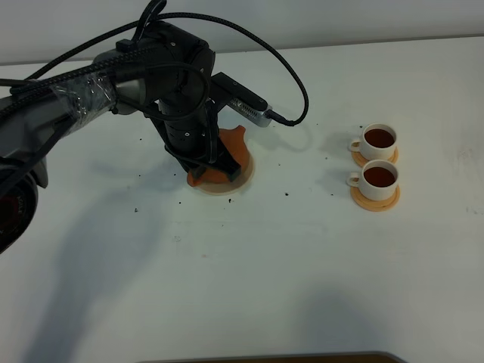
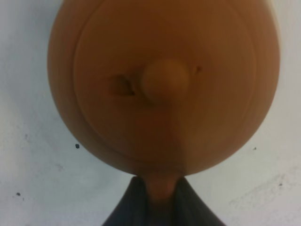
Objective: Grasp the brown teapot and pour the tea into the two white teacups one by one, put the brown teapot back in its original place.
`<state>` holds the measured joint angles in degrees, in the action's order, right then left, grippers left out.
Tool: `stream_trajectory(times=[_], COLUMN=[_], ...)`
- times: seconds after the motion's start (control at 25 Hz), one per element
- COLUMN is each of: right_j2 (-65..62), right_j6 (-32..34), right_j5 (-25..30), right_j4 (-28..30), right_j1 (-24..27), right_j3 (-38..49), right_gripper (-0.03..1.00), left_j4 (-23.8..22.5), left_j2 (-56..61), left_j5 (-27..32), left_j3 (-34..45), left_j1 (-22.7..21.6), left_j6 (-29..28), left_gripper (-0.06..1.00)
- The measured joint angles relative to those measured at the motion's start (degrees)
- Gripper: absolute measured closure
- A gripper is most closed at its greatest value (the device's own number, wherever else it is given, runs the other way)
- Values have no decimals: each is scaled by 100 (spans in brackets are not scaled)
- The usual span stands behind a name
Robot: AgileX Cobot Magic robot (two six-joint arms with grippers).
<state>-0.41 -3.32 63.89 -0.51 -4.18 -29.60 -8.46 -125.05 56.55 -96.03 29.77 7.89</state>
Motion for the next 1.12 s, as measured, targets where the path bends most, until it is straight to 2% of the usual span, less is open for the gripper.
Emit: stream_trajectory(times=[0.72,1.12], right_j2=[0,0], right_j6=[0,0], right_j5=[0,0], right_j4=[0,0], right_j1=[0,0], right_j3=[0,0], right_gripper=[73,73], left_j4=[0,0], left_j2=[0,0], left_j5=[-6,224], left_j3=[0,0], left_j1=[0,0], left_j6=[6,6], left_gripper=[79,56])
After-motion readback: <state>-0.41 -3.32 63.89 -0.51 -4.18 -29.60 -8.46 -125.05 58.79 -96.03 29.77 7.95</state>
